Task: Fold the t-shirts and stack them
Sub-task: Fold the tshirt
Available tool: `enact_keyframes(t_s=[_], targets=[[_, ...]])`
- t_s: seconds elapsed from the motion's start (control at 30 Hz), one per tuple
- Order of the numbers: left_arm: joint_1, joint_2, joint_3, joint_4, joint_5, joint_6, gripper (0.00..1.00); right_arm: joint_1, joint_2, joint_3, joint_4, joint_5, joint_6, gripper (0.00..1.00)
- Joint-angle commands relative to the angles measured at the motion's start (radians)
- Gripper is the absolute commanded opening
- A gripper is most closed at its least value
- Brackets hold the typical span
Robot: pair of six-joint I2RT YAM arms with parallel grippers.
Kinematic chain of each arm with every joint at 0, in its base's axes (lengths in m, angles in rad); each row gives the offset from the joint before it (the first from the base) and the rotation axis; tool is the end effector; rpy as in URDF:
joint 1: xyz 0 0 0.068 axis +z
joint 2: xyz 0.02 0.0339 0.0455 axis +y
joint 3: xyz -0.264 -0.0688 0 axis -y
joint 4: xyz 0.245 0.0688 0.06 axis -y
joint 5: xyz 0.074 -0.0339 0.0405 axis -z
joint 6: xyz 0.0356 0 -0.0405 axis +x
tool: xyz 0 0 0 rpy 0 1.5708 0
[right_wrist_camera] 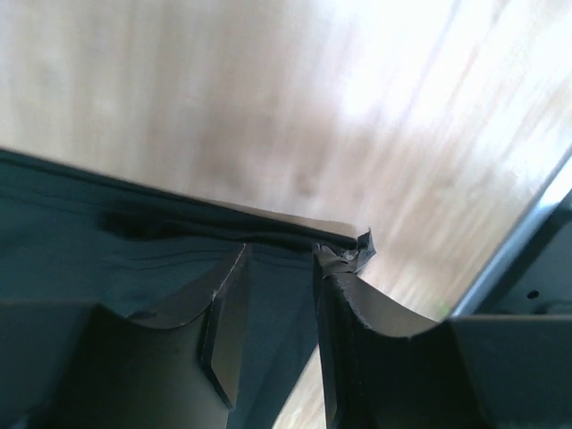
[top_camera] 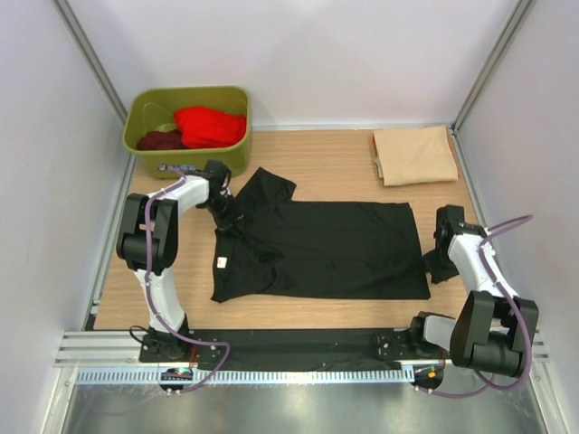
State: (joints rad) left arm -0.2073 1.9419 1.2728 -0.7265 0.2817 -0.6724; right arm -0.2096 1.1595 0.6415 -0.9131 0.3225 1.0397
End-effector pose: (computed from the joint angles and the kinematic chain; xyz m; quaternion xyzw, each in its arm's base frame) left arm 0.3542 -0.0846 0.1481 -0.2154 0.9626 -0.1634 0.0188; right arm 0.1659 -0.0468 0.1796 0.5849 0.7921 -0.1188 0.1276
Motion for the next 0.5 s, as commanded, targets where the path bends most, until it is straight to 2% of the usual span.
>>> enact_keyframes(t_s=[0.0, 0.13, 0.17, 0.27, 0.3, 0.37, 0.47], targets=[[0.005, 0.023, -0.009, -0.04, -0.089, 0.024, 0.28, -0.002, 0.028, 0.139, 0.034, 0.003, -0.116, 0.4], [0.005, -0.038, 0.045, -0.082, -0.061, 0.016, 0.38, 0.062, 0.04, 0.198, 0.1, -0.124, -0.22, 0.42], [0.005, -0.05, 0.074, -0.096, -0.073, 0.016, 0.4, 0.14, 0.057, 0.213, 0.117, -0.187, -0.252, 0.43], [0.005, -0.104, 0.112, -0.145, -0.09, 0.017, 0.46, 0.309, 0.094, 0.282, 0.183, -0.247, -0.371, 0.46], [0.005, -0.132, 0.114, -0.155, -0.096, 0.01, 0.48, 0.422, 0.112, 0.302, 0.228, -0.255, -0.424, 0.47], [0.005, -0.176, 0.099, -0.156, -0.096, -0.001, 0.5, 0.56, 0.149, 0.317, 0.323, -0.293, -0.482, 0.48], [0.006, -0.21, 0.062, -0.137, -0.084, -0.026, 0.52, 0.672, 0.209, 0.39, 0.385, -0.31, -0.533, 0.48]])
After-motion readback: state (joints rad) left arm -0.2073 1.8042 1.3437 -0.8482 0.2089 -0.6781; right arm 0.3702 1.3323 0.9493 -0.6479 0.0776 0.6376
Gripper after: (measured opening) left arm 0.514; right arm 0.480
